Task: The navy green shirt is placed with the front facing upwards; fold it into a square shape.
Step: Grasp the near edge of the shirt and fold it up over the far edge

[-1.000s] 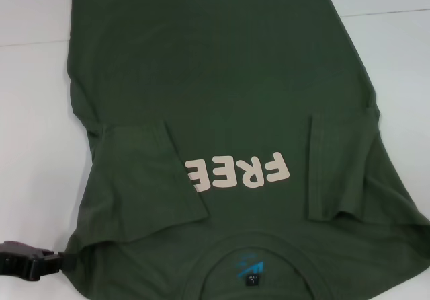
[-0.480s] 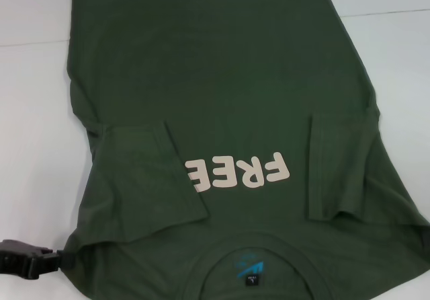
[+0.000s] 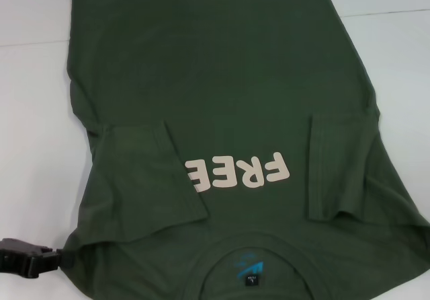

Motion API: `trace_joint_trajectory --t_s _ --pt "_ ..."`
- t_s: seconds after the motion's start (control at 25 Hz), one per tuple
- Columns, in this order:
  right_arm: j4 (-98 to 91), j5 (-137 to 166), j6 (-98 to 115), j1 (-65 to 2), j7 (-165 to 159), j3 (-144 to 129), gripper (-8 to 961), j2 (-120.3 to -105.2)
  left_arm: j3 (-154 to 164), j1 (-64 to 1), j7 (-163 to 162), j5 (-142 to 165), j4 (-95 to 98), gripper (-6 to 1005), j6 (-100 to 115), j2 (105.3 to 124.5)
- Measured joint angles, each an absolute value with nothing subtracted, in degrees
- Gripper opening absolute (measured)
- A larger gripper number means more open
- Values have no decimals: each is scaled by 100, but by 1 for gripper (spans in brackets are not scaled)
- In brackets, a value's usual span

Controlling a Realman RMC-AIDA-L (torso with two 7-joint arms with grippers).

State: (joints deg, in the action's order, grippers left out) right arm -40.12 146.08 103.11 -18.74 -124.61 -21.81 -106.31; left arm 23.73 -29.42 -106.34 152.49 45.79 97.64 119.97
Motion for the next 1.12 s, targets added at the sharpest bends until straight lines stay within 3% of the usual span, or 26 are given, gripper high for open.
trace_joint_trajectory --t_s 0.72,1.12 --pt "-4004 14647 10206 -1915 -12481 -2233 771 -10668 2389 -3006 -10617 15249 4499 15 9704 11969" --pt "-4008 14669 10102 -1977 -12585 -2436 609 -10670 2369 -3020 -10617 15249 4499 16 9701 11963"
